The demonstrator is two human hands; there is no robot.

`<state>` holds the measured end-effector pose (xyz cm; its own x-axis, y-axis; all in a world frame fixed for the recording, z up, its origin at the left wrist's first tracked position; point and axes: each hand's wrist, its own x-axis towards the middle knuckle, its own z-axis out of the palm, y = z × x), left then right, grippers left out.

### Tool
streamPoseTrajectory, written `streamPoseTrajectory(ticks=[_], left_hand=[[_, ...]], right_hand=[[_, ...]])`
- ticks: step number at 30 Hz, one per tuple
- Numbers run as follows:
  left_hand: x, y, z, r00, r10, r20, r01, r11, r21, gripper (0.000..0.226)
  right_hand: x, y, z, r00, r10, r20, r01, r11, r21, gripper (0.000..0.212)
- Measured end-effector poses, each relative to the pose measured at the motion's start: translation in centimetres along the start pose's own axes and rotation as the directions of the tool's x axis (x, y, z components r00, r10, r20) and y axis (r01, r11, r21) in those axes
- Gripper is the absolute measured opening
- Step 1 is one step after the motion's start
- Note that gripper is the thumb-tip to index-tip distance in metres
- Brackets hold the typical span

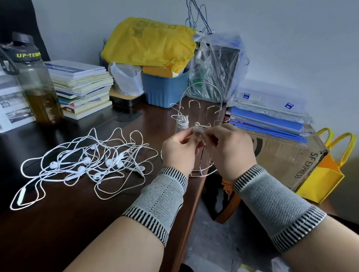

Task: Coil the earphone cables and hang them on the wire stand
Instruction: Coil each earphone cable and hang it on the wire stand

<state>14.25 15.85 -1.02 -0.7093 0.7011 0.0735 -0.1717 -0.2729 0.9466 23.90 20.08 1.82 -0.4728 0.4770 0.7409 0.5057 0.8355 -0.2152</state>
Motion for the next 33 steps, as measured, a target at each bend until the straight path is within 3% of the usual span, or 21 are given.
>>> streamPoseTrajectory(ticks=[3, 7, 10, 13, 17, 24, 27, 30, 33], left_hand=[[-0.1, -0.1, -0.2, 1.000, 0.021, -0.008, -0.020, 0.999, 0.046, 0.018], [-0.4, 0.4, -0.1, 0.998, -0.047, -0.039, 0.046, 0.998, -0.034, 0.014], [-0.4, 0.5, -0.2, 0.999, -0.032, -0.041, 0.033, 0.999, 0.019, 0.027], [-0.4, 0.7, -0.3, 1.000, -0.012, -0.026, 0.013, 0.998, 0.059, 0.018], [-0.4, 0.8, -0.4, 0.999, 0.017, -0.038, -0.011, 0.991, 0.137, 0.017], [-0.8, 2.1, -0.9, 0.969, 0.239, -0.065, -0.164, 0.814, 0.557, 0.024], [-0.9, 3.0, -0.9, 0.999, 0.042, -0.032, -0.024, 0.902, 0.432, 0.013], [-1.0, 3.8, -1.0, 0.983, -0.180, 0.025, 0.166, 0.948, 0.271, 0.005], [-1.0, 4.5, -1.3, 0.971, -0.235, 0.048, 0.227, 0.964, 0.139, 0.007]], right_hand=[[0.2, 0.3, -0.1, 0.945, 0.309, 0.109, -0.326, 0.918, 0.224, 0.009], [0.4, 0.5, 0.3, 0.861, 0.449, 0.239, -0.508, 0.744, 0.434, 0.011], [-0.1, 0.2, 0.7, 0.842, 0.471, 0.262, -0.536, 0.682, 0.498, 0.011], [-0.6, -0.1, 1.1, 0.838, 0.467, 0.283, -0.540, 0.635, 0.552, 0.010], [-1.1, -0.1, 1.3, 0.848, 0.460, 0.265, -0.528, 0.676, 0.515, 0.019], [-1.2, 0.2, 1.1, 0.868, 0.428, 0.251, -0.494, 0.703, 0.511, 0.018], [-1.3, 0.2, 0.9, 0.884, 0.387, 0.262, -0.466, 0.689, 0.555, 0.018], [-1.4, 0.4, 0.6, 0.881, 0.374, 0.290, -0.472, 0.652, 0.593, 0.023], [-1.2, 0.5, 0.5, 0.854, 0.426, 0.298, -0.510, 0.572, 0.643, 0.023]])
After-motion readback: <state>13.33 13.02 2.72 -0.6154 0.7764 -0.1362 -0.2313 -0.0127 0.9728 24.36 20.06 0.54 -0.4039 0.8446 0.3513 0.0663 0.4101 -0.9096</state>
